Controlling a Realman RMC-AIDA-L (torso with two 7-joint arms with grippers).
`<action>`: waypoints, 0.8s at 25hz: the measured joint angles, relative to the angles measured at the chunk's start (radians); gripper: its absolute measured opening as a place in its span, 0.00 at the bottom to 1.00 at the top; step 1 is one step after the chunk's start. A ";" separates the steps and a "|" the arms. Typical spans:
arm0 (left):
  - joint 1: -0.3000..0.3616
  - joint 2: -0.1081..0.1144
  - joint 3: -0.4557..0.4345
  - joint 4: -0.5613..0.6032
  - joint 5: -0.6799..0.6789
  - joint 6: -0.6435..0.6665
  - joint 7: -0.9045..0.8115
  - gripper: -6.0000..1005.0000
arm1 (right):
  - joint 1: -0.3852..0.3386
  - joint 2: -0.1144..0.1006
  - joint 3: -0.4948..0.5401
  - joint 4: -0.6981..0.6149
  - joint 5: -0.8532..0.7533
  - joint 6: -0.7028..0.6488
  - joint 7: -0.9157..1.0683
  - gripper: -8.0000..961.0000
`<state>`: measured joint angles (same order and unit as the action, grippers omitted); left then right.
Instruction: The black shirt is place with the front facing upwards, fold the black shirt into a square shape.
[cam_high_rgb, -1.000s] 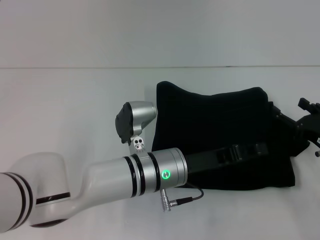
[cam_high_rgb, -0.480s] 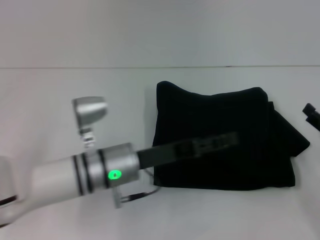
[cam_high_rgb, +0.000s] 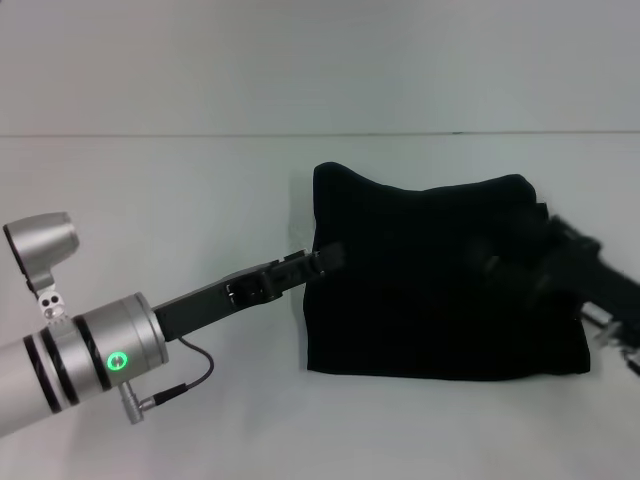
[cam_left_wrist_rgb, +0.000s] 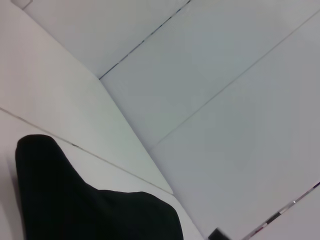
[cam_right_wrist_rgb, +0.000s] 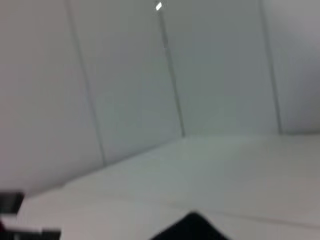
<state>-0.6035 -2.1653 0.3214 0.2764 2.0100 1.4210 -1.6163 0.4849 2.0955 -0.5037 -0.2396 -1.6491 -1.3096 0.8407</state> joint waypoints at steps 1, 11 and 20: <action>0.002 0.000 0.000 0.001 0.000 0.000 0.001 0.94 | 0.009 0.001 -0.022 0.010 0.000 0.030 -0.020 0.96; 0.007 -0.001 -0.002 0.013 -0.008 0.000 0.003 0.94 | -0.010 -0.002 -0.062 0.046 0.000 0.240 -0.057 0.96; 0.000 -0.001 -0.002 0.014 -0.020 -0.004 -0.001 0.94 | -0.048 -0.002 -0.046 0.040 0.009 0.258 -0.053 0.96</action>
<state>-0.6037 -2.1660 0.3190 0.2899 1.9901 1.4171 -1.6169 0.4370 2.0936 -0.5500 -0.1996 -1.6397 -1.0514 0.7876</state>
